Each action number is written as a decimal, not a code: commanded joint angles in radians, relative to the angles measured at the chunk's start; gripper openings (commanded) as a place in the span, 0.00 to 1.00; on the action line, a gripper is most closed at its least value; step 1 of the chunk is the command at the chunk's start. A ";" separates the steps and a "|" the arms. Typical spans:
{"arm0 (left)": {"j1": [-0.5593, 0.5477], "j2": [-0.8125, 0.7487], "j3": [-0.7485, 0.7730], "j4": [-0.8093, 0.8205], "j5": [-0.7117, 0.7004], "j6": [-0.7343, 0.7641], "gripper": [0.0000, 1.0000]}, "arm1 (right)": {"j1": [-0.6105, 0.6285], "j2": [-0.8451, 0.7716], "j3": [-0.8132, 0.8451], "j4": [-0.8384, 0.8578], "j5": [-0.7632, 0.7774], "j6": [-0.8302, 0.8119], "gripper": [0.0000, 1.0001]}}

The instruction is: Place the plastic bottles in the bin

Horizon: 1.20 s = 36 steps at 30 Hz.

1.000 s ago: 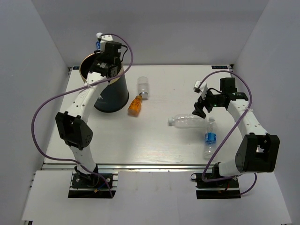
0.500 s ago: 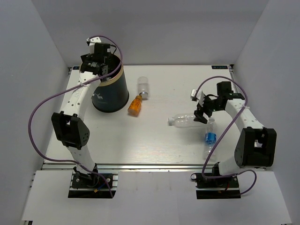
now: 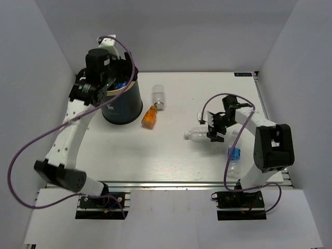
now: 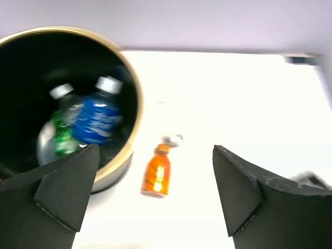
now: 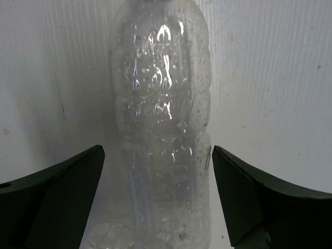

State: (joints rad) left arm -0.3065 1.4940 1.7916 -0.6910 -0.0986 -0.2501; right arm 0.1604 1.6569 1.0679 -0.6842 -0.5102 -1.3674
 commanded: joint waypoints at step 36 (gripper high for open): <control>-0.016 -0.570 -0.331 -0.018 0.125 -0.077 1.00 | 0.218 0.272 1.097 -0.367 -0.231 0.411 0.08</control>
State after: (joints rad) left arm -0.3241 0.9676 1.4185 -0.7040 0.0654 -0.3168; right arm 0.3344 1.9091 1.8904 -0.9928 -0.5632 -1.1080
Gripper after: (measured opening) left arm 0.995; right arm 0.514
